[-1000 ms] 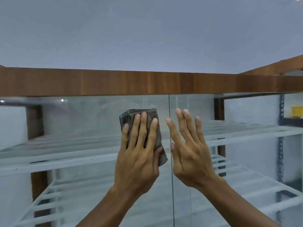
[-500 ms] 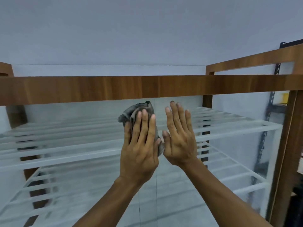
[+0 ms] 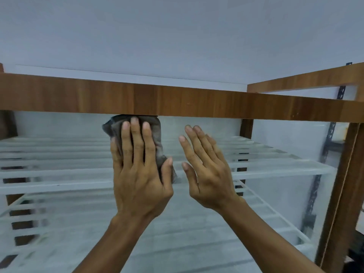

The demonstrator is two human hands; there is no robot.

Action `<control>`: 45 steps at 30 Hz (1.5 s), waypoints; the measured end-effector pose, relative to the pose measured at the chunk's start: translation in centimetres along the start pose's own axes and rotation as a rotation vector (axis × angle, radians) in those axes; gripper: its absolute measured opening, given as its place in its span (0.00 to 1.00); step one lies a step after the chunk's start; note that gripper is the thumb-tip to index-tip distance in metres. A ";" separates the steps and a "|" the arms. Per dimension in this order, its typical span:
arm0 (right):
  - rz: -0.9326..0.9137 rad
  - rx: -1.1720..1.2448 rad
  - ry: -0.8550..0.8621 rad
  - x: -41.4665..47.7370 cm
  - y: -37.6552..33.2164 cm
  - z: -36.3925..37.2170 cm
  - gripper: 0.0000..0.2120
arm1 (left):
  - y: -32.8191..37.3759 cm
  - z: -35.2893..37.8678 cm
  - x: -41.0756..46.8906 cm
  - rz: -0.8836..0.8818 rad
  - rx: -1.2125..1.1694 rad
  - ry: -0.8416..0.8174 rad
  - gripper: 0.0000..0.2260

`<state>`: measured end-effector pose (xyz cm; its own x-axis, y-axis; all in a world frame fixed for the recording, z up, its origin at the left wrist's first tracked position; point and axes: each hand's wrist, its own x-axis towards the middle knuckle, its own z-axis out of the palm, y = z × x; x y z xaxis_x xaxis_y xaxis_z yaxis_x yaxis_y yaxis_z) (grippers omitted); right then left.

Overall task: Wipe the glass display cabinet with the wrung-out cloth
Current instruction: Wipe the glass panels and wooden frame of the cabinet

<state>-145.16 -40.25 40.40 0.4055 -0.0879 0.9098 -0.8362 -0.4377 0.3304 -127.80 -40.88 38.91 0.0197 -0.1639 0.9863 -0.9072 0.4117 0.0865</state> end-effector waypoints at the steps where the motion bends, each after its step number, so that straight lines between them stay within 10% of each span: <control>1: -0.013 0.006 0.003 -0.1 0.6 -0.2 0.24 | 1.5 0.3 0.0 -0.029 0.008 0.004 0.34; 7: 0.012 -0.045 -0.004 -1.7 4.8 -1.8 0.24 | 4.6 1.6 0.0 0.240 -0.051 -0.079 0.30; 14: 0.188 -0.114 0.041 -2.4 5.2 -2.0 0.28 | 7.9 3.2 0.4 -0.113 0.013 0.063 0.29; 20: 0.157 -0.098 0.011 -3.2 7.1 -4.1 0.29 | 7.6 3.3 -0.2 0.185 0.040 -0.032 0.27; 25: 0.125 -0.127 -0.003 -5.0 10.9 -5.4 0.27 | 11.1 4.2 0.1 -0.153 0.053 0.076 0.28; 31: 0.123 -0.126 0.001 -6.4 13.6 -6.8 0.27 | 14.5 6.2 -0.3 0.212 0.050 -0.039 0.27; 36: 0.188 -0.141 0.013 -9.5 19.1 -9.5 0.28 | 20.3 8.1 0.5 -0.231 0.038 0.124 0.29; 41: 0.184 -0.150 0.000 -11.5 23.3 -11.7 0.27 | 26.1 10.9 -0.7 0.197 0.020 -0.053 0.29; 45: 0.232 -0.205 -0.023 -13.2 27.0 -13.9 0.26 | 28.2 12.1 -0.4 -0.037 0.037 0.102 0.27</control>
<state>-178.18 -38.49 40.75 0.2009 -0.1854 0.9619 -0.9635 -0.2145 0.1599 -158.42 -40.02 39.23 0.0942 -0.0859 0.9918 -0.9200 0.3731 0.1197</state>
